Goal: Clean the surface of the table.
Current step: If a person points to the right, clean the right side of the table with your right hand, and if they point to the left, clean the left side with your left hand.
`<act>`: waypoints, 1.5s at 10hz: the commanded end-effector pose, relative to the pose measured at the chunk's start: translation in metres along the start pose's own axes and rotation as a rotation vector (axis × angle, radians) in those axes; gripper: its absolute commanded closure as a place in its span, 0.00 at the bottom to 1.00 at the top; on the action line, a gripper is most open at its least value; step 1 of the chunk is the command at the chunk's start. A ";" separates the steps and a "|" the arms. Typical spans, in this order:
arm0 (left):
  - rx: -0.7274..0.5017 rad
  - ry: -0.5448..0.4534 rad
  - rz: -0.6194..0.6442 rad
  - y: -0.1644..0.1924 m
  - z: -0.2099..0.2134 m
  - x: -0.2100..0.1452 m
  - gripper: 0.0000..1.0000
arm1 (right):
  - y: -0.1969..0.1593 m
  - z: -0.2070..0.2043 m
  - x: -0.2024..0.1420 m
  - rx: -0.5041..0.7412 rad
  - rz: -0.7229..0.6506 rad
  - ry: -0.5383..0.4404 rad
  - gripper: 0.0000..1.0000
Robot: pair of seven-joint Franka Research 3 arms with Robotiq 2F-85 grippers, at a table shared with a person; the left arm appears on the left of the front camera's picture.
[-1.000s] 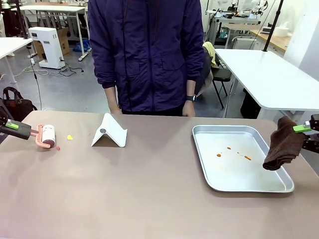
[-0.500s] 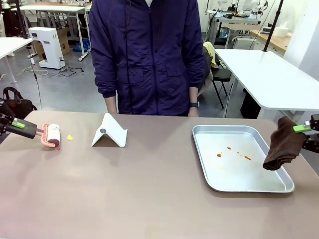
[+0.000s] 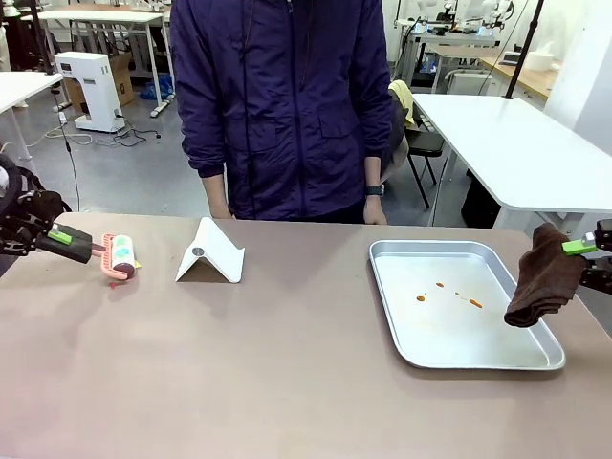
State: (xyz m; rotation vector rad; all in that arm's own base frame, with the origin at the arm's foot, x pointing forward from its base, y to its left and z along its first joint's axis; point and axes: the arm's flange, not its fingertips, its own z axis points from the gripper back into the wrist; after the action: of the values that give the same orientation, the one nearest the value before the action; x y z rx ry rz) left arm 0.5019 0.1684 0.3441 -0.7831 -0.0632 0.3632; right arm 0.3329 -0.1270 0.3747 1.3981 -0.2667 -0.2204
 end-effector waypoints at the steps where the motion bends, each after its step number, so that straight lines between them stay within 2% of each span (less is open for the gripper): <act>1: 0.084 0.053 -0.007 0.005 -0.039 -0.023 0.78 | 0.007 0.001 0.000 -0.010 -0.019 -0.009 0.97; 3: 0.065 0.066 -0.013 -0.008 -0.050 -0.026 0.78 | 0.007 0.001 0.000 -0.010 -0.019 -0.009 0.97; 5: -0.091 0.106 -0.043 -0.021 -0.044 -0.033 0.78 | 0.007 0.001 0.000 -0.010 -0.019 -0.009 0.97; 7: -0.301 0.136 -0.102 -0.028 -0.009 -0.045 0.78 | 0.007 0.001 0.000 -0.010 -0.019 -0.009 0.97; 9: -0.490 0.149 -0.165 -0.024 0.053 -0.065 0.78 | 0.007 0.001 0.000 -0.010 -0.019 -0.009 0.97; 10: -0.530 0.162 -0.192 -0.014 0.081 -0.078 0.78 | 0.007 0.001 0.000 -0.010 -0.019 -0.009 0.97; 12: -0.527 0.186 -0.232 0.028 0.127 -0.110 0.78 | 0.007 0.001 0.000 -0.010 -0.019 -0.009 0.97; 15: -0.535 0.080 -0.184 0.101 0.158 -0.138 0.78 | 0.007 0.001 0.000 -0.010 -0.019 -0.009 0.97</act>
State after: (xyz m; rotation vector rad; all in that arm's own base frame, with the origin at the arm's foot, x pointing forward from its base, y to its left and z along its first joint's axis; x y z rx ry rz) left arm 0.3125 0.2849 0.4074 -1.2988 -0.1322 0.1287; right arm 0.3330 -0.1272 0.3749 1.3976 -0.2672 -0.2209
